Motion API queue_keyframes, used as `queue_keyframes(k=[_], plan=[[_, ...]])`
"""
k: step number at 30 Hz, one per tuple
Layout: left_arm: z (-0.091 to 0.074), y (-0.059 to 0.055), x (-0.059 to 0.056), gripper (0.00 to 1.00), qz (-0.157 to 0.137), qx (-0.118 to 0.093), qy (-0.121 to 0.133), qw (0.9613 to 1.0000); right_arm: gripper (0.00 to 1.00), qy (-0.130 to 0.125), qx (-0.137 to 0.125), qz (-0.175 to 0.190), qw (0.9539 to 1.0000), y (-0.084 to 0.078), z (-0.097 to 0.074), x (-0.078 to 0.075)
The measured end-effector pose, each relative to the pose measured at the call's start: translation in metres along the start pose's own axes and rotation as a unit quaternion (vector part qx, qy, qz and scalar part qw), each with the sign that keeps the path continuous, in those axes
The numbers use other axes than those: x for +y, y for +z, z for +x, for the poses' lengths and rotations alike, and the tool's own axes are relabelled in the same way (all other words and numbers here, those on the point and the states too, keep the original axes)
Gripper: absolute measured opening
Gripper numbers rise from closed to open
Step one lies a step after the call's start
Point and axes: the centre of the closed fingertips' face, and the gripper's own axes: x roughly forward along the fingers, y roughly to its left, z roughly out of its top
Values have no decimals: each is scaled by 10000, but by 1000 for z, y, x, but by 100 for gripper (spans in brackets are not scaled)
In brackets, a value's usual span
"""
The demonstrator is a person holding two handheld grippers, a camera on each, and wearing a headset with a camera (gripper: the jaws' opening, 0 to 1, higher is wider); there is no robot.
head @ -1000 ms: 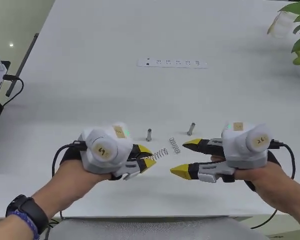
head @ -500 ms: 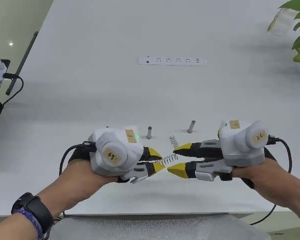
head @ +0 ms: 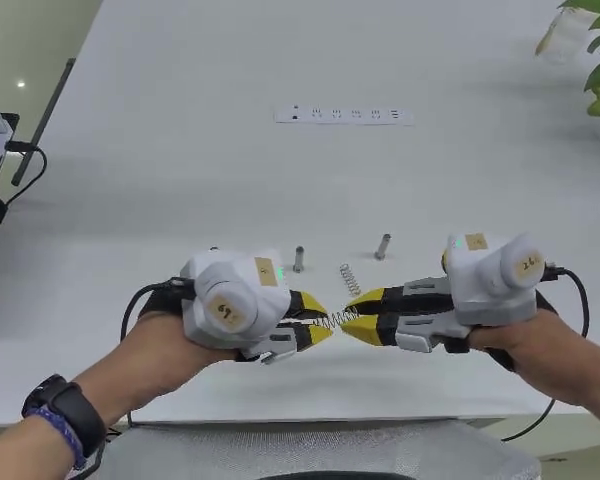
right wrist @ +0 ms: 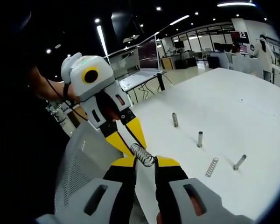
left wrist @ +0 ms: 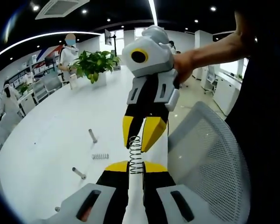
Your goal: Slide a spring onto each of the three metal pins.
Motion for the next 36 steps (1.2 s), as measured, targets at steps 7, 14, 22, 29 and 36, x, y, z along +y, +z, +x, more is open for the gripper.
queue_keyframes(k=[7,14,22,29,36], plan=[[3,-2,-3,3,165,96,-50,9998,11,65,5,46,10000,-1,-1,4],[4,-2,-3,3,272,147,-62,9995,10,85,-3,62,9999,0,-1,4],[5,-4,-3,3,302,176,-69,9994,10,88,75,10,9999,0,1,5],[10,-1,2,2,236,89,-24,9997,9,127,153,-181,9996,14,-2,8],[15,10,11,2,65,-125,38,9999,9,4,385,-508,9980,23,-6,0]])
